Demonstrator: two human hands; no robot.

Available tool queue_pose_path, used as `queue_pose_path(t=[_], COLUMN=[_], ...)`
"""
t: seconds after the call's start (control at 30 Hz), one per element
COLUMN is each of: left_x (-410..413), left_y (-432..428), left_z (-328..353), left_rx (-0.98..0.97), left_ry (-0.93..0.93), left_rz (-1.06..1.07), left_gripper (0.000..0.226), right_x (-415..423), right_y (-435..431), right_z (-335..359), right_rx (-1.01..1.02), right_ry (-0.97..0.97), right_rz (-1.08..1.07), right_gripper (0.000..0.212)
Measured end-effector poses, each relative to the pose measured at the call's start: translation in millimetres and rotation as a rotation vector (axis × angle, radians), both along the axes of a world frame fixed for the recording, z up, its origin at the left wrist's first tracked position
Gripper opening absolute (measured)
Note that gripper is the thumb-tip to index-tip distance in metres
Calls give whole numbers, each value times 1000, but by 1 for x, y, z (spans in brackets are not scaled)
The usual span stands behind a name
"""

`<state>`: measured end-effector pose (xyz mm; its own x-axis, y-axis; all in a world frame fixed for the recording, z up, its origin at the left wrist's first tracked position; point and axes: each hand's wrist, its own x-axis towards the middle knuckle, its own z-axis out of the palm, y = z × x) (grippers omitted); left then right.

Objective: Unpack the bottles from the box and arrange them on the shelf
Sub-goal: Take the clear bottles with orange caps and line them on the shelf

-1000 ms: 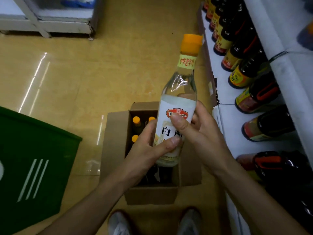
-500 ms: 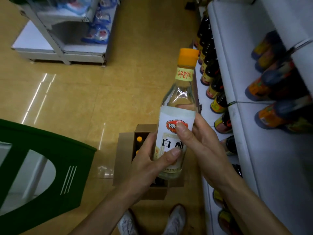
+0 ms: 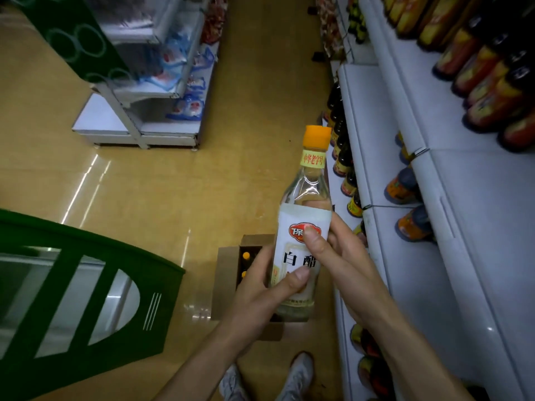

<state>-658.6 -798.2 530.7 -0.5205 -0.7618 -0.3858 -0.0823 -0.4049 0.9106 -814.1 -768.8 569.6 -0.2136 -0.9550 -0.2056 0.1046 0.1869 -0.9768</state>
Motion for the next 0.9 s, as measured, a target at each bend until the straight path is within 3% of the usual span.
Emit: queue_pose_path(t=[0.27, 0.53, 0.9], left_x=[-23, -88, -169], left_y=[10, 24, 56], left_z=[91, 174, 253], left_rx=[-102, -242, -388], left_ry=[83, 232, 358], left_rz=[-80, -162, -325], left_gripper=[44, 47, 39], right_x=[-23, -74, -130], right_y=[22, 53, 113], right_z=[90, 183, 269], right_rx=[-104, -263, -438], right_ry=[44, 207, 350], right_rz=[-47, -158, -374], right_gripper=[34, 35, 38])
